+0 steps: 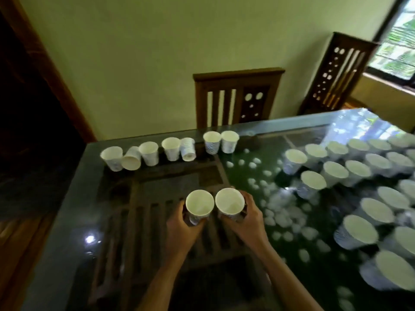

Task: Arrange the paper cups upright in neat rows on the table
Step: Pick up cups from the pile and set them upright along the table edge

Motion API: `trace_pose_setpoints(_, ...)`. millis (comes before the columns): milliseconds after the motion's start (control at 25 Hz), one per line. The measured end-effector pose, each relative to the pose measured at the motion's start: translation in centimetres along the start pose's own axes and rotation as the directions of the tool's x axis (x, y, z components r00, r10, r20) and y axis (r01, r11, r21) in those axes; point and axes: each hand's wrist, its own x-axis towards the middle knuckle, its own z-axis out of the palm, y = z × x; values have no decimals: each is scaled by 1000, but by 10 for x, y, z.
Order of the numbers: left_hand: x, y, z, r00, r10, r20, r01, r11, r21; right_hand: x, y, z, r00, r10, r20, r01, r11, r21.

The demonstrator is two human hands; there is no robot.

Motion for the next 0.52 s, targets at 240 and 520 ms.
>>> trace_pose_setpoints(240,-92,57,96,969,38,244,-28,999,-45,-87,33,-140,983,68,-172,-82,994,-71)
trace_pose_setpoints(520,-203,113,202,861,92,500,-40,993,-113,-196,69,-262,876,215,-432,-234,972,11)
